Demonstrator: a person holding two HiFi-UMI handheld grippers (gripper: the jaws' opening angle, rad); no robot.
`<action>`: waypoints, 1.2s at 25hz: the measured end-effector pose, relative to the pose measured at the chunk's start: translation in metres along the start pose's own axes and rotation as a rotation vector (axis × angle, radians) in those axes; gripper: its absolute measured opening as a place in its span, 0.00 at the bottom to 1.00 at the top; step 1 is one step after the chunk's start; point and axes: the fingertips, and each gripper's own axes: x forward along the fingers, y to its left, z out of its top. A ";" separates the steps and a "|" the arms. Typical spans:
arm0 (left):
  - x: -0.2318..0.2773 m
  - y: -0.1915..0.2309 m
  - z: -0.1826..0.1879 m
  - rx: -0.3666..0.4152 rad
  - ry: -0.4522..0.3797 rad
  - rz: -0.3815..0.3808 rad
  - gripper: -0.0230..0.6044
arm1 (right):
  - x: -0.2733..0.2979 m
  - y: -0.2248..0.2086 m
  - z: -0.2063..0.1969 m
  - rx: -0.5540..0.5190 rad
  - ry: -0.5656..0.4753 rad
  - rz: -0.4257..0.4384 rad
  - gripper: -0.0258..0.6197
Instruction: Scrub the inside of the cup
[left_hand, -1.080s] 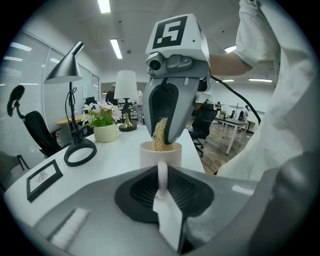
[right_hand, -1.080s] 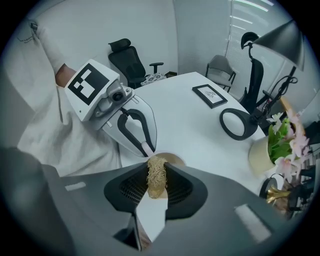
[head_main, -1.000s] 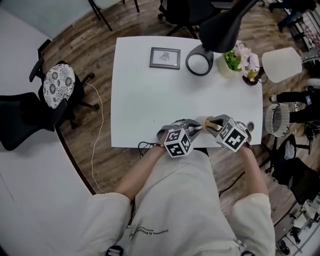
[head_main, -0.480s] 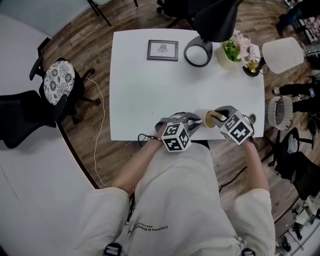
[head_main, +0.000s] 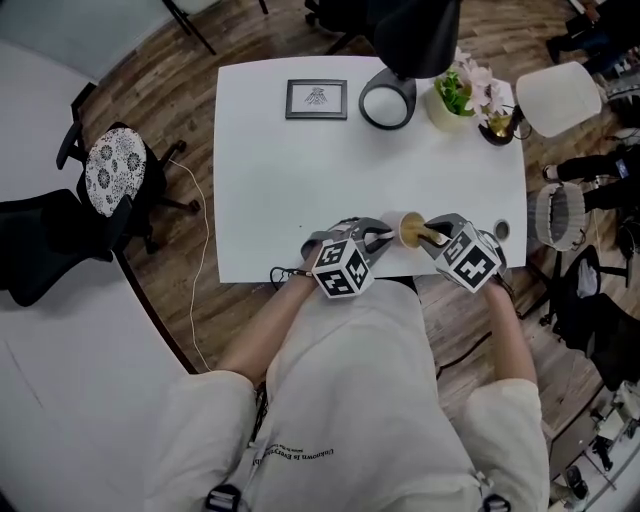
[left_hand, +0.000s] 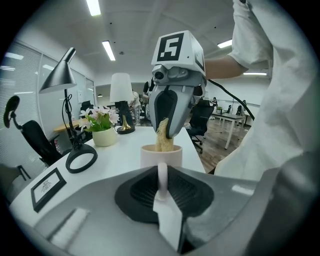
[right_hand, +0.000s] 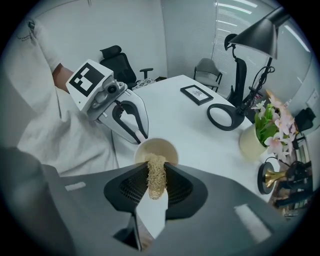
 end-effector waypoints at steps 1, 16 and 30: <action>0.000 0.003 0.000 -0.004 0.000 0.004 0.11 | -0.002 0.001 0.001 0.001 -0.002 0.001 0.21; -0.002 0.044 -0.004 -0.075 -0.009 0.052 0.11 | -0.047 0.010 0.038 0.001 -0.168 0.009 0.21; -0.005 0.042 0.007 -0.177 -0.047 0.068 0.11 | 0.018 0.040 0.048 -0.078 -0.117 -0.061 0.21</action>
